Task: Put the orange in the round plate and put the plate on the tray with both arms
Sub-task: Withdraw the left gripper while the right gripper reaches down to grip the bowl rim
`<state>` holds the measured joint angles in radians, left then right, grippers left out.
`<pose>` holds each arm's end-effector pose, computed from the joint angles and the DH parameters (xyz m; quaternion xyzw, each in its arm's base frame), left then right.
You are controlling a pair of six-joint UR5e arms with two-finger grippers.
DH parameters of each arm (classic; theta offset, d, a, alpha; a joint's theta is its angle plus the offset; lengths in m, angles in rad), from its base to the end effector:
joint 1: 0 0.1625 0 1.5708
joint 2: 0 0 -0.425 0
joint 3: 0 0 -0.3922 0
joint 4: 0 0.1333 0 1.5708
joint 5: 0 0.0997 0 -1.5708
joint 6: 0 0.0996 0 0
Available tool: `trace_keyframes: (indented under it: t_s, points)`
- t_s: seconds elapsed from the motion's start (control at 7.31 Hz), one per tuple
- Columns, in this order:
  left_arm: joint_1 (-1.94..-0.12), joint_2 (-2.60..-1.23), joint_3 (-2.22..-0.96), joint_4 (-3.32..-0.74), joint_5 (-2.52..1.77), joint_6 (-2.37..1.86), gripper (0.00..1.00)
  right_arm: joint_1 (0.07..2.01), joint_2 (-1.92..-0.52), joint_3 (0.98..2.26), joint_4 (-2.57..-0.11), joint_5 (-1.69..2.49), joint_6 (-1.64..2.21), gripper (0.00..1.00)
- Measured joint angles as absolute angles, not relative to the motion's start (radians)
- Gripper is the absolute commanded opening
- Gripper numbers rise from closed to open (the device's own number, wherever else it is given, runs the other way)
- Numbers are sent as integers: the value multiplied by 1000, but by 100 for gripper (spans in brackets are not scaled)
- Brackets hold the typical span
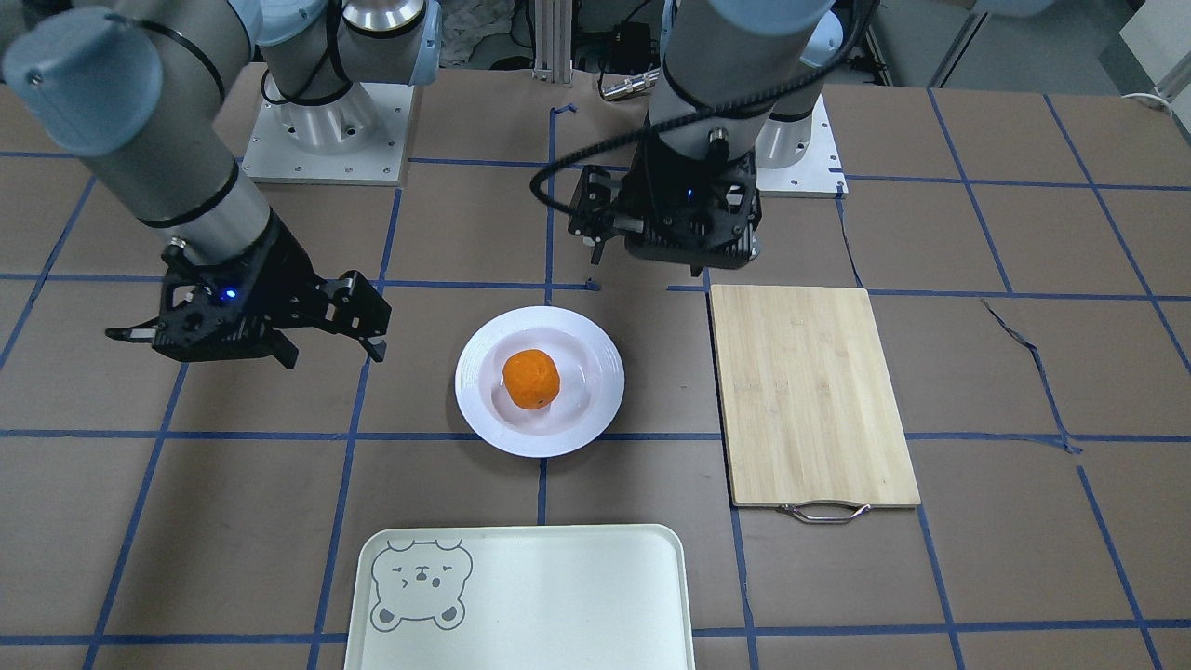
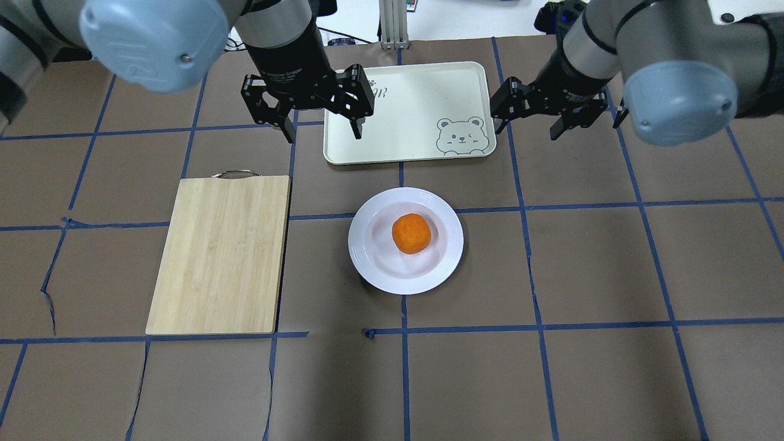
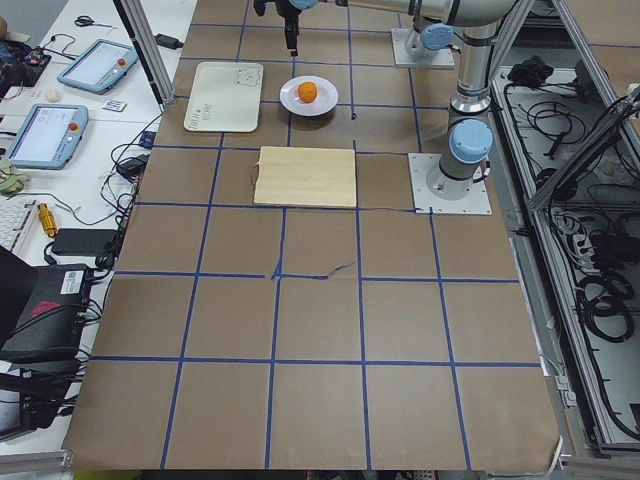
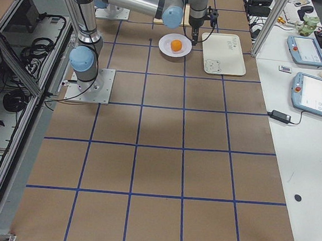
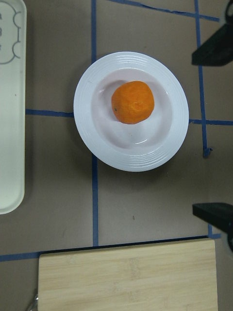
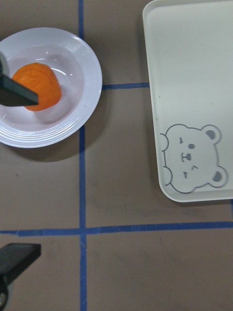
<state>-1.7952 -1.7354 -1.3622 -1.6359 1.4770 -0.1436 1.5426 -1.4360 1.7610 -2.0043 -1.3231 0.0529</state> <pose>-0.2635 -0.5133 0.4978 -0.0398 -0.9980 -0.0189 0.0442 0.1425 -0.5426 0.3732 0.0335 0.9903 -0.0523 0.1240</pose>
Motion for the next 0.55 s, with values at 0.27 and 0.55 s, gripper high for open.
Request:
trace_keyframes:
  t_s: [0.27, 0.55]
  points:
    - [-1780, -1660, -1439, -1611, 1506, -62, 98, 1549, -1415, 1960, -2205, -1214, 120, 100]
    - [-1725, -1614, -1523, -1541, 1508, -13, 100, 1566, -1363, 2064, -2338, -1178, 147, 100]
